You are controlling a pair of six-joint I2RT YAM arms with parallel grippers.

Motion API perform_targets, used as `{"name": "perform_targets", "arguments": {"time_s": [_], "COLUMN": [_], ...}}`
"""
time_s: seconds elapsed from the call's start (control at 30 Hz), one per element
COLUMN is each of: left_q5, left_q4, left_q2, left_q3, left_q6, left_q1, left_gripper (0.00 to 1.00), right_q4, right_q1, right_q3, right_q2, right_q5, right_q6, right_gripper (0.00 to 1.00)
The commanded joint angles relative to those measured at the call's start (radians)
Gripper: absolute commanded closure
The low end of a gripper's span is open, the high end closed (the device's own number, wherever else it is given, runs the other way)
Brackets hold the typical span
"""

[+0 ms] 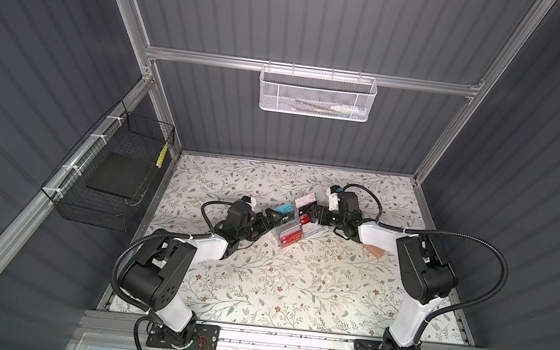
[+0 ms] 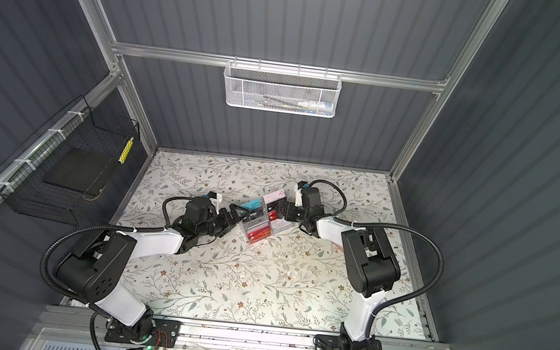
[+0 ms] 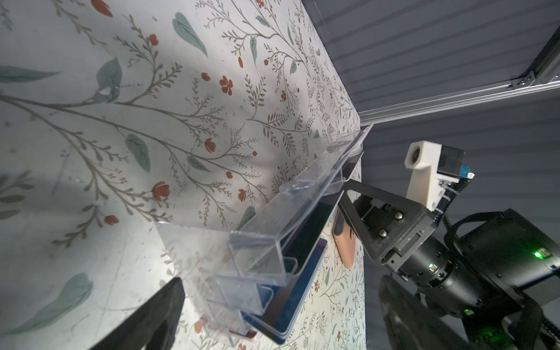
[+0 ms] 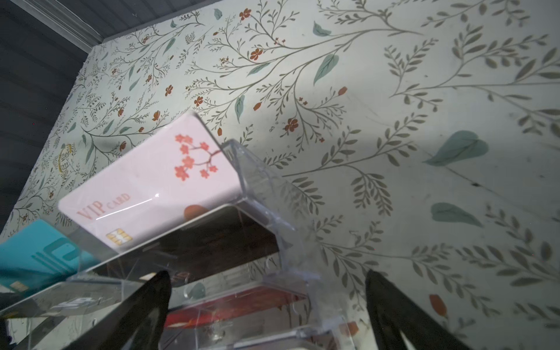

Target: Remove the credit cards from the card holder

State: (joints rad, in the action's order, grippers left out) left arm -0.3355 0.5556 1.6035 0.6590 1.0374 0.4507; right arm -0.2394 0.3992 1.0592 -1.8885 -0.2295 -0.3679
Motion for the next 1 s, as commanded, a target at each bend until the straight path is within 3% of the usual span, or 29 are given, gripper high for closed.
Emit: {"name": "perform_targets", "arguments": {"time_s": [0.0,0.43,0.97], "left_q5": [-0.032,-0.023,-0.023], "left_q4": [0.092,0.149,0.056], "left_q2": [0.024,0.122,0.204], "left_q3": [-0.009,0.053,0.225], "left_q6": [0.034,0.035,-0.029], "left_q1": [0.004,0.003,0.000], "left_gripper": [0.00,0.00,0.00], "right_q4": [0.012,-0.069,-0.153], "right_q1": [0.002,0.015,0.055], "right_q3": [-0.015,-0.117,-0.261], "right_q2": [-0.029,0.015,0.091], "right_q5": [-0.031,-0.060,-0.042], "right_q6": [0.005,-0.038,-0.129], "right_gripper": [0.01,0.01,0.01]}}
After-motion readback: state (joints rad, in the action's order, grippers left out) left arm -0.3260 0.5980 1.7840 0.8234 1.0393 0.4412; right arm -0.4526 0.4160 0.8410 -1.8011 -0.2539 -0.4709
